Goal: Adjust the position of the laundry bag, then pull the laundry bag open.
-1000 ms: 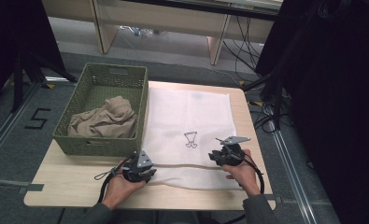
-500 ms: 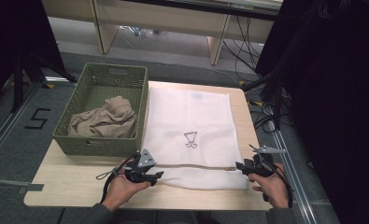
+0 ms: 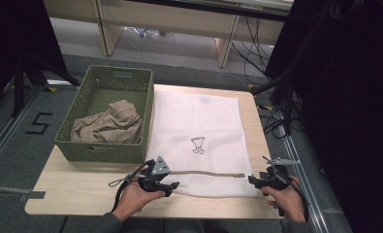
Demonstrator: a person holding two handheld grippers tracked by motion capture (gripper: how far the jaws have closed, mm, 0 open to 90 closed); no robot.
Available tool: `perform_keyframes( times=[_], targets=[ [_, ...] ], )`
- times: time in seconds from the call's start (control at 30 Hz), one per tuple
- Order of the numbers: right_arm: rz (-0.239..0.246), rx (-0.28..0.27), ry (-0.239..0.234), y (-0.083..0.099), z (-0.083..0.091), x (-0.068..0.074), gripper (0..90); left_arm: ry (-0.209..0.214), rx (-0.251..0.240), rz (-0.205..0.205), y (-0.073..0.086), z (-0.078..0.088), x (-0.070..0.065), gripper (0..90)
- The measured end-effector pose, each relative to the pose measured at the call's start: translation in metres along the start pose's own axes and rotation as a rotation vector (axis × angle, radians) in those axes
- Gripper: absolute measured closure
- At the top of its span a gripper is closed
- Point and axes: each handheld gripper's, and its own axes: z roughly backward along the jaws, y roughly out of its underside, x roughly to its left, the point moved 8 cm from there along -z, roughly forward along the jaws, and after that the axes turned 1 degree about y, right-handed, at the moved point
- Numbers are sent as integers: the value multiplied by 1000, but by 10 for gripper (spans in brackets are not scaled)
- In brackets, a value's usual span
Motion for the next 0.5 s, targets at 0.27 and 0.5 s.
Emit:
perform_keyframes(
  times=[0.27,0.5],
  targets=[
    [26,22,14,2,-6,2,427,2,-2,-1,-3,0,-2,420],
    [2,39,17,4,-8,0,426,13,-2,-4,-7,-3,-6,399]
  ],
)
